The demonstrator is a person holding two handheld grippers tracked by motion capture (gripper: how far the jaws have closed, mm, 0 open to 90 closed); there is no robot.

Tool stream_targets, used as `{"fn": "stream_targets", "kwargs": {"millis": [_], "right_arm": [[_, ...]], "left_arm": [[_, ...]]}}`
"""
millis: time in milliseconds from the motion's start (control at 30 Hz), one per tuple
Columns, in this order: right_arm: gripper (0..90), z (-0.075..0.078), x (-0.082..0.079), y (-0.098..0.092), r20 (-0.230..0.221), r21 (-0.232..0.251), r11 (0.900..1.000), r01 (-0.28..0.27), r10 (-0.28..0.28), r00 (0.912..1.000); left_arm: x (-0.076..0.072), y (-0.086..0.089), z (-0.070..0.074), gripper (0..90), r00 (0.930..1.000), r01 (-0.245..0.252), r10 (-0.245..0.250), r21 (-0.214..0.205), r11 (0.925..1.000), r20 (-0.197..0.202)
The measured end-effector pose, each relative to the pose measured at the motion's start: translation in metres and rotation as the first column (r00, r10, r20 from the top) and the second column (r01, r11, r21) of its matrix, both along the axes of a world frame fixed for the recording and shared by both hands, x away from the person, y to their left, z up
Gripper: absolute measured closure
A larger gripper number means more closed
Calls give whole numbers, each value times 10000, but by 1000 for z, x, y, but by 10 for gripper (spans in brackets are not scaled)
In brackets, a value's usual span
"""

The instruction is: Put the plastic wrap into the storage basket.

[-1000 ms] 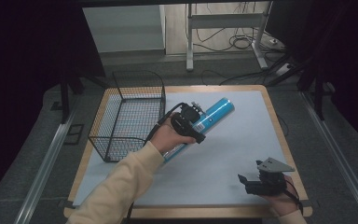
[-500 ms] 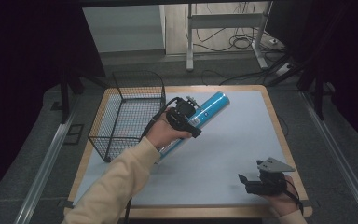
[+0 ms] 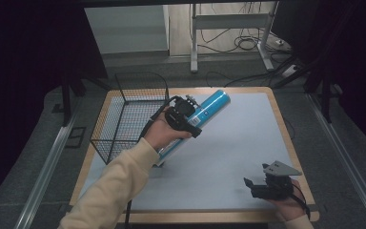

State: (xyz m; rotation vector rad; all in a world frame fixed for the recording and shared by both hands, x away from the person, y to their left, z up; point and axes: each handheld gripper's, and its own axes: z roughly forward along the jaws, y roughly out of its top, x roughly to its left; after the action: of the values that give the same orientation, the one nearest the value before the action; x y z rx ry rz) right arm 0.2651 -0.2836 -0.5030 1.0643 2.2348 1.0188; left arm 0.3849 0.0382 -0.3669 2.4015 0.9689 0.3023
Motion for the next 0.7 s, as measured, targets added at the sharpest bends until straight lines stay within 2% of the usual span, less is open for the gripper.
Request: {"fn": "stream_targets", "kwargs": {"millis": [100, 567, 700], "right_arm": [[133, 0, 0, 0, -11, -2, 10000, 17, -17, 10000], [135, 0, 0, -1, 46, -2, 9999, 119, -119, 9999], [135, 0, 1, -1, 40, -19, 9999, 115, -115, 9999]], "left_arm": [[1, 4, 4, 316, 9998, -203, 204, -172, 9996, 72], [9, 15, 17, 316, 9988, -394, 400, -204, 9990, 281], [10, 19, 21, 316, 9981, -478, 490, -321, 9983, 381]]}}
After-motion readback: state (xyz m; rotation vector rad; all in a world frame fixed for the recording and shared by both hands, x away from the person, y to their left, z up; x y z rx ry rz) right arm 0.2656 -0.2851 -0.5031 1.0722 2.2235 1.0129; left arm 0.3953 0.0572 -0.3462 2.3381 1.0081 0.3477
